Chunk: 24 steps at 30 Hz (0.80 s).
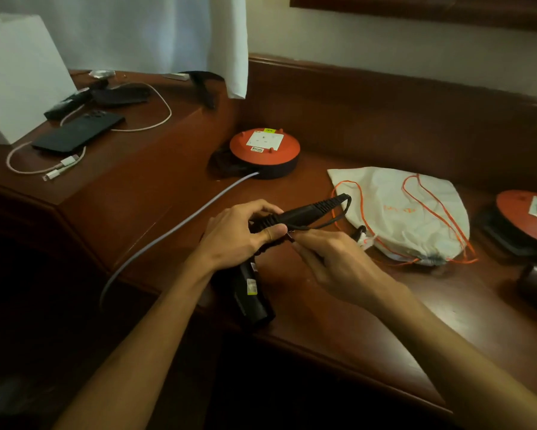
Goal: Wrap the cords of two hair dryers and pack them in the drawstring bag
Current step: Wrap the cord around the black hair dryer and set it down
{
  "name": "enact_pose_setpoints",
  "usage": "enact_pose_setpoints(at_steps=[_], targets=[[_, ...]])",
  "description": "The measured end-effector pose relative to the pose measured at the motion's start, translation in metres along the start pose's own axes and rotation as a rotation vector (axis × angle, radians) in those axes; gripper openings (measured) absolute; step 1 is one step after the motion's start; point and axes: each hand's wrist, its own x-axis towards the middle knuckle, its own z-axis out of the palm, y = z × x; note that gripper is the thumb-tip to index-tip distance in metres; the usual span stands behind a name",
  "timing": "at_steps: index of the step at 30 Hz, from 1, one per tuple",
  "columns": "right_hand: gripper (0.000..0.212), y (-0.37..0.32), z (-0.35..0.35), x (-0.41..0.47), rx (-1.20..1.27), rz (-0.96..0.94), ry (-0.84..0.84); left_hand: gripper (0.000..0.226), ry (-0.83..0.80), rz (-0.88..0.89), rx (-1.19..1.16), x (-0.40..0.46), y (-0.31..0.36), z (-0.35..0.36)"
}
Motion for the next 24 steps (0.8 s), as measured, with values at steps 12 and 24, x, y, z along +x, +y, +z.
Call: enact_pose_setpoints(at_steps=[12, 24], targets=[[0.039, -0.001, 0.025, 0.005, 0.713, 0.349, 0.079, 0.052, -0.072, -0.015, -0.255, 0.007, -0.015, -0.006], [0.038, -0.023, 0.055, 0.037, 0.533, 0.254, 0.468, 0.026, 0.191, 0.052, -0.523, -0.001, -0.017, -0.003]])
